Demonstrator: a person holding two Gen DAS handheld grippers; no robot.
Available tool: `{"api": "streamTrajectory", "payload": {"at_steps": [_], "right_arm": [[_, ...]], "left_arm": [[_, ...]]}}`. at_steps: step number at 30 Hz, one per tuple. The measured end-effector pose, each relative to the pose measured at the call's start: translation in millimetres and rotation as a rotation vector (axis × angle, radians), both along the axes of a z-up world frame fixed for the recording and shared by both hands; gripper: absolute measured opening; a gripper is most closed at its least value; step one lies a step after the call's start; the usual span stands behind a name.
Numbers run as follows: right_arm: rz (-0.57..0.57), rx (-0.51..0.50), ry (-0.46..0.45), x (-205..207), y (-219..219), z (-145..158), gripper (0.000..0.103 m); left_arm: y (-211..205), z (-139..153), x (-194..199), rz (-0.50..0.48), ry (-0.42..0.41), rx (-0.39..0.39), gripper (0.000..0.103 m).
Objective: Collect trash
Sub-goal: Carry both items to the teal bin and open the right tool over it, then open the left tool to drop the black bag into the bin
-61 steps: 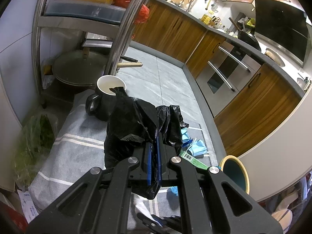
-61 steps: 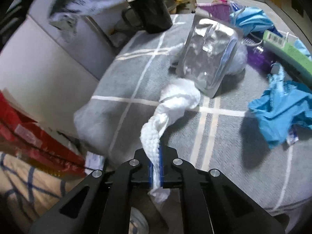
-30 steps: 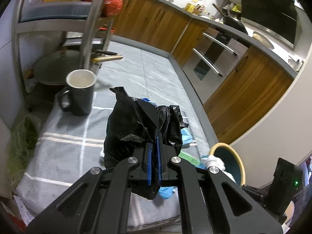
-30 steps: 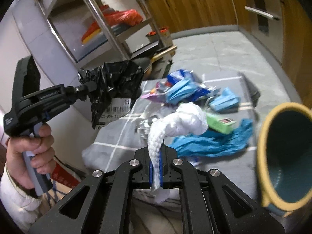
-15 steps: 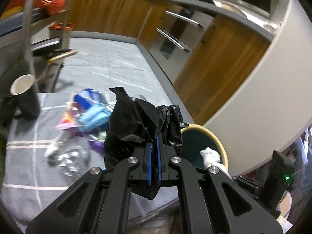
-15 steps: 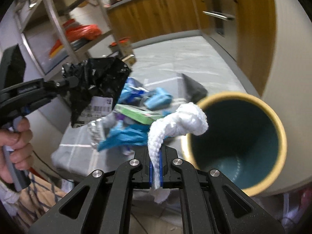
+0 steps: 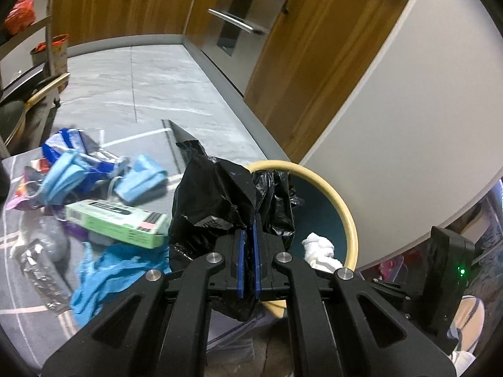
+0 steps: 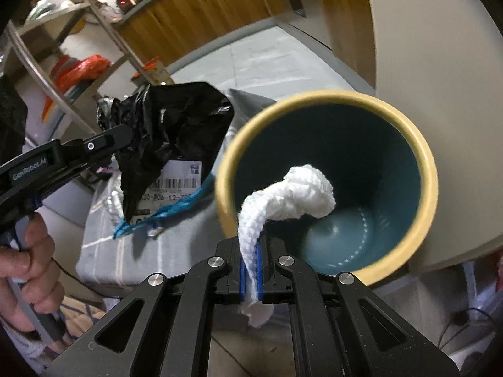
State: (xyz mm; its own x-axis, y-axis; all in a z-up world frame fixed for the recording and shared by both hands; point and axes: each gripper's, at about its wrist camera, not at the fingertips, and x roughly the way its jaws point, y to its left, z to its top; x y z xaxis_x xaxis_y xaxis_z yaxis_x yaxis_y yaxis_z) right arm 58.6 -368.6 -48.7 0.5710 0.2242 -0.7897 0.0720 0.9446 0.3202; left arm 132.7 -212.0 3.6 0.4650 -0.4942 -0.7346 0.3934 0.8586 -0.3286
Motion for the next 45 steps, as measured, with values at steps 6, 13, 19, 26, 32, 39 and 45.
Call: {"api": "streamTrajectory", "payload": {"at_steps": [6, 13, 19, 26, 32, 39, 45], "right_arm": [[-0.085, 0.135, 0.087, 2.4, -24.6, -23.6, 0.018], [-0.155, 0.211, 0.078, -5.9, -44.5, -24.1, 0.041], [-0.166, 0.238, 0.063, -9.0, -49.8, -22.4, 0.047], [-0.177, 0.237, 0.05, -12.1, -49.1, -21.3, 0.053], [-0.165, 0.219, 0.043, -10.8, -41.2, -17.3, 0.058], [-0.134, 0.188, 0.018, -5.1, -25.5, -8.6, 0.065], [-0.074, 0.151, 0.001, 2.4, 0.3, -0.8, 0.069]], "left_arm": [[-32.1, -17.7, 7.6, -0.028, 0.023, -0.007, 0.004], [-49.0, -31.6, 9.8, -0.05, 0.047, -0.006, 0.004], [-50.4, -34.5, 8.2, -0.055, 0.06, -0.008, 0.025], [-41.6, -29.4, 7.7, -0.043, 0.057, -0.025, 0.036], [-20.5, -24.4, 7.1, -0.01, 0.049, -0.024, 0.046], [19.5, -16.3, 2.9, 0.044, 0.001, 0.011, 0.052], [65.6, -10.1, 0.8, 0.116, -0.026, 0.03, 0.053]]}}
